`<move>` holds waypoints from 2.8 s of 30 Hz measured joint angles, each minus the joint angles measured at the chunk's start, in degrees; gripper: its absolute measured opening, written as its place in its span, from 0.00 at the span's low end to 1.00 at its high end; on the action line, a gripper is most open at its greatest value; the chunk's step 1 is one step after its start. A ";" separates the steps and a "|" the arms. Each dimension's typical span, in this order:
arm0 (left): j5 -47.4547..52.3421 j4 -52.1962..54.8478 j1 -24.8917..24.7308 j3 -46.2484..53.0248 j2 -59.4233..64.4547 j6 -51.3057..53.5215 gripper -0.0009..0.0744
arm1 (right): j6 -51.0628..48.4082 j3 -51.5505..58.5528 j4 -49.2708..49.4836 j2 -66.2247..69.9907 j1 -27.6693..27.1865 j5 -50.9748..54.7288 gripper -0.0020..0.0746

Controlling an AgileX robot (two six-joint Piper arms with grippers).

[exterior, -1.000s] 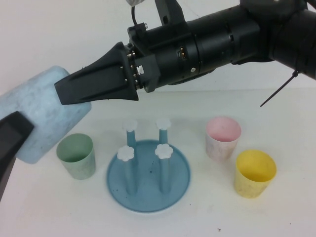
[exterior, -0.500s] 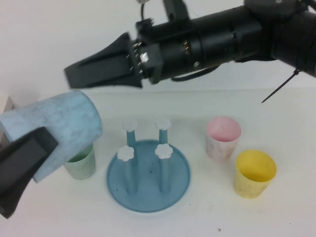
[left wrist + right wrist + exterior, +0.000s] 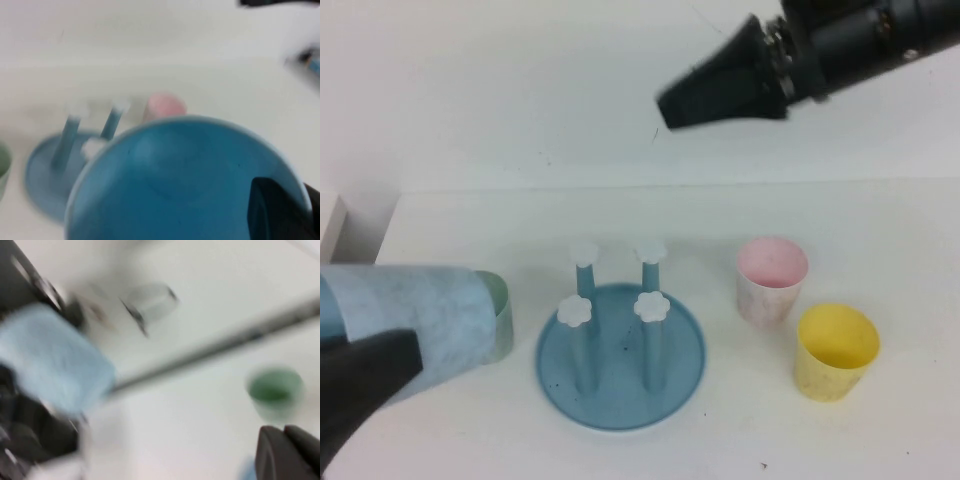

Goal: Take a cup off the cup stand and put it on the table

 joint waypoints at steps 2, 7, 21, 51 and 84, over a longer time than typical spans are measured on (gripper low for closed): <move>3.49 3.63 0.00 -1.76 3.10 -1.07 0.02 | 2.39 0.00 -9.03 -2.20 0.11 0.76 0.04; 7.53 10.60 0.00 -2.50 10.62 -1.49 0.02 | 10.41 0.00 -30.78 -7.27 0.11 1.02 0.03; 6.16 18.80 0.00 -2.50 26.61 -1.98 0.02 | 20.40 17.45 -57.73 -22.91 0.11 1.02 0.03; -12.37 32.56 -14.10 -2.88 51.53 -3.99 0.02 | 25.59 51.29 -57.73 -59.52 0.11 -6.80 0.03; -11.07 32.88 -14.18 -3.52 33.29 -7.46 0.02 | 27.49 68.68 -58.33 -79.88 0.11 -24.27 0.03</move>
